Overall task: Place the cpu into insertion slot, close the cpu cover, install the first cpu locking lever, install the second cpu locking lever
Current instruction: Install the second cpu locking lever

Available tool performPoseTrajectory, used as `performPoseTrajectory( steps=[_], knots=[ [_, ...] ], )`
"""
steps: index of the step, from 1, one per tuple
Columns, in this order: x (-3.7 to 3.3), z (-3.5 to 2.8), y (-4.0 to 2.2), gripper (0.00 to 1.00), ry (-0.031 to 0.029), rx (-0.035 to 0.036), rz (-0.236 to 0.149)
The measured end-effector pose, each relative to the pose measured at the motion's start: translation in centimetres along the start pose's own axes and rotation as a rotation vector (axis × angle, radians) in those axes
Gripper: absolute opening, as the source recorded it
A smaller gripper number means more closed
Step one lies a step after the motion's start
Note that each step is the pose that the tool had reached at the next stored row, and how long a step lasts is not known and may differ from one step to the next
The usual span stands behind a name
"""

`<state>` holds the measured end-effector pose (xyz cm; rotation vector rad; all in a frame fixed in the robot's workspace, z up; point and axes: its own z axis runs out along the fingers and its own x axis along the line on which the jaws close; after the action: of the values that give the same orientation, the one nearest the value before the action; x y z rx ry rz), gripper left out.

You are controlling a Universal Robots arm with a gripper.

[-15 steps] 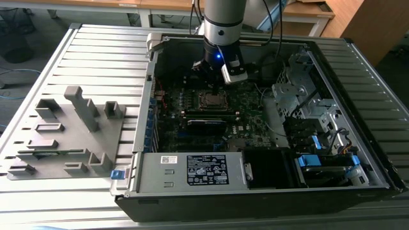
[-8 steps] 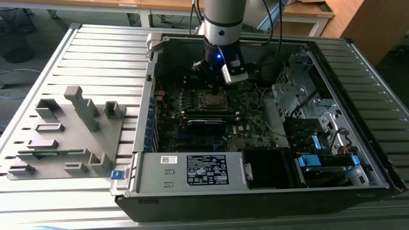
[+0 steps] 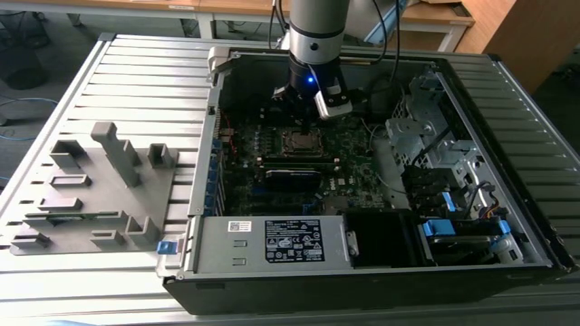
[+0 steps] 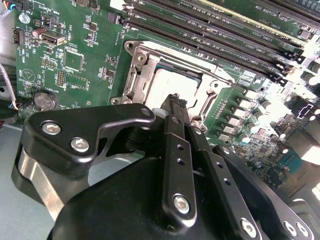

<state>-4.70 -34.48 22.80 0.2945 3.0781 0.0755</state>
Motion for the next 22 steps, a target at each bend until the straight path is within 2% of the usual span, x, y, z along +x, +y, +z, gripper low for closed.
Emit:
performPoseTrajectory(
  steps=[6, 22],
  knots=[
    [0.00, -0.08, 0.00, 0.11, 0.0002, 0.0001, -0.001],
    [-0.04, -0.91, 0.05, 0.11, 0.0001, -0.0001, -0.001]
  ],
)
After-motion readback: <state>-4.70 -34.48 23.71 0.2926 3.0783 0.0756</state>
